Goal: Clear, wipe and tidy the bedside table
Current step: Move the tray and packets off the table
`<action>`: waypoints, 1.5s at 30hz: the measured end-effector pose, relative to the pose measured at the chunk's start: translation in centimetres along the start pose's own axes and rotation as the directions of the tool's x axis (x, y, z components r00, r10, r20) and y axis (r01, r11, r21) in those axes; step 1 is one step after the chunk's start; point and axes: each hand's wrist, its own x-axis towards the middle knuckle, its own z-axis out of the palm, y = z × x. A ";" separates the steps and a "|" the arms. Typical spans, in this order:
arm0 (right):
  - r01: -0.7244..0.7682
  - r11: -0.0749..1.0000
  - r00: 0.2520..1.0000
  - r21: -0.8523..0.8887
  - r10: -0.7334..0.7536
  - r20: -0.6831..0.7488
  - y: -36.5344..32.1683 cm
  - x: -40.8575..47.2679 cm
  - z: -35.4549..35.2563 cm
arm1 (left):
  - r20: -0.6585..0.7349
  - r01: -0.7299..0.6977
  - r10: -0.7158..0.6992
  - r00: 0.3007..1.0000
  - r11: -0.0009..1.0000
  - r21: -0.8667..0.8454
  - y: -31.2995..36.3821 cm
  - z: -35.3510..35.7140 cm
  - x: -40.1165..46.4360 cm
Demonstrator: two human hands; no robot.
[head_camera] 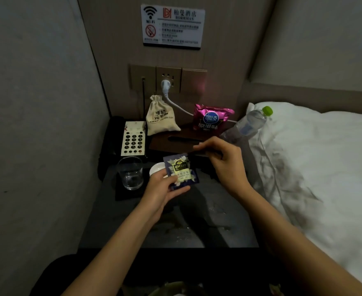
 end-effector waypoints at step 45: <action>-0.497 0.765 0.864 -0.408 0.397 -0.308 -2.6 -22.4 -34.2 | 0.715 -0.696 0.064 0.697 0.301 0.652 -13.3 31.7 -11.8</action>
